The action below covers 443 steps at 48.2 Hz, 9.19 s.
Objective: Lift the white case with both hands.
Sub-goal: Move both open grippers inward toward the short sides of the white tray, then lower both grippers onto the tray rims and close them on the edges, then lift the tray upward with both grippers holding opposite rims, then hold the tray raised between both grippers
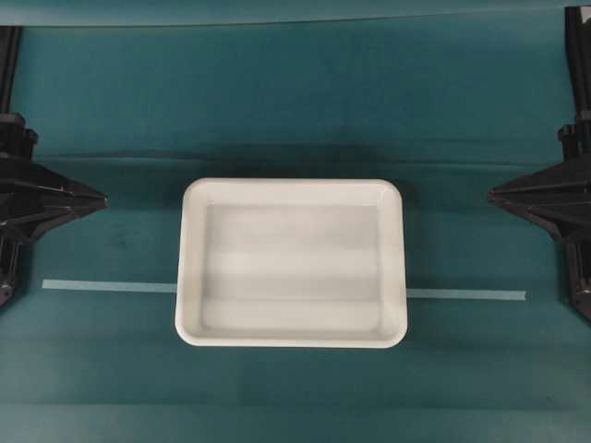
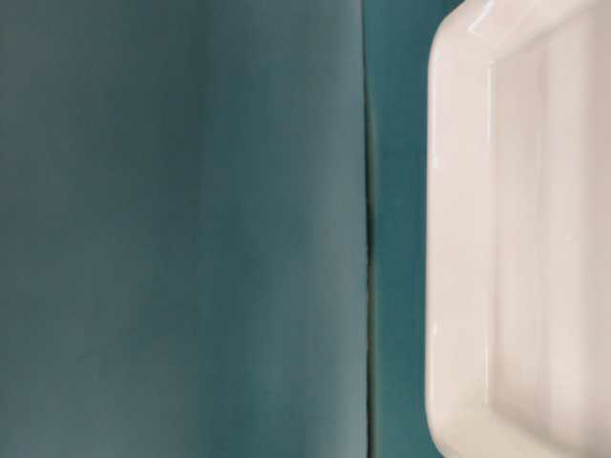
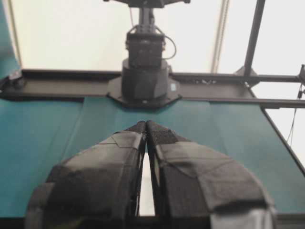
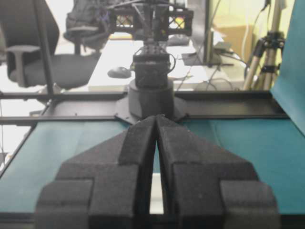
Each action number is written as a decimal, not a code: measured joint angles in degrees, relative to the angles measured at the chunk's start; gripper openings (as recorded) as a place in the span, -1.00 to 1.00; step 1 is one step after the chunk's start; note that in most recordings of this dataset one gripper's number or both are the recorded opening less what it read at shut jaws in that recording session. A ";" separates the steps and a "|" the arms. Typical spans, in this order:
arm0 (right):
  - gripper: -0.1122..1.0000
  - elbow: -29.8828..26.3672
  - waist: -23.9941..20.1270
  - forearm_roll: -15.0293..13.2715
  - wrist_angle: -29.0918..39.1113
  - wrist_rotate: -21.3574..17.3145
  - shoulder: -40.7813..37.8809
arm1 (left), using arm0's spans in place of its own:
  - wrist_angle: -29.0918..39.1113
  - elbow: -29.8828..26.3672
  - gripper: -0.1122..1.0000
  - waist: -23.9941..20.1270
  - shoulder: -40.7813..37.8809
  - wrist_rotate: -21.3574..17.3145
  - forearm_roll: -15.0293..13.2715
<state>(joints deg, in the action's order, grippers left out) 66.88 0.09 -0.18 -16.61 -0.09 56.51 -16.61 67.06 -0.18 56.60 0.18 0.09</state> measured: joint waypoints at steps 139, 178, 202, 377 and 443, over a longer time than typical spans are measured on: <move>0.88 8.09 -1.58 17.14 -13.36 -67.06 -42.36 | -20.30 13.36 0.94 -2.64 -33.40 71.98 1.14; 0.88 5.71 -2.46 17.14 -21.18 -69.96 -51.94 | -29.18 7.29 0.88 -0.70 -50.36 72.07 1.14; 0.87 4.57 -2.64 17.14 -21.18 -70.05 -53.35 | -29.09 7.29 0.87 -1.76 -50.98 71.98 1.14; -0.61 -9.23 5.80 16.52 28.65 -70.58 -21.80 | 15.29 -7.12 -0.68 -3.25 -20.21 80.60 1.05; -0.61 -28.56 7.03 16.44 48.96 -72.42 -11.69 | 29.00 -26.72 -0.68 -0.44 -15.56 84.46 1.05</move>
<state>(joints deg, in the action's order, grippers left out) 38.32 7.12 16.26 32.34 -72.51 44.82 12.39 40.34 -0.62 41.04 84.64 1.14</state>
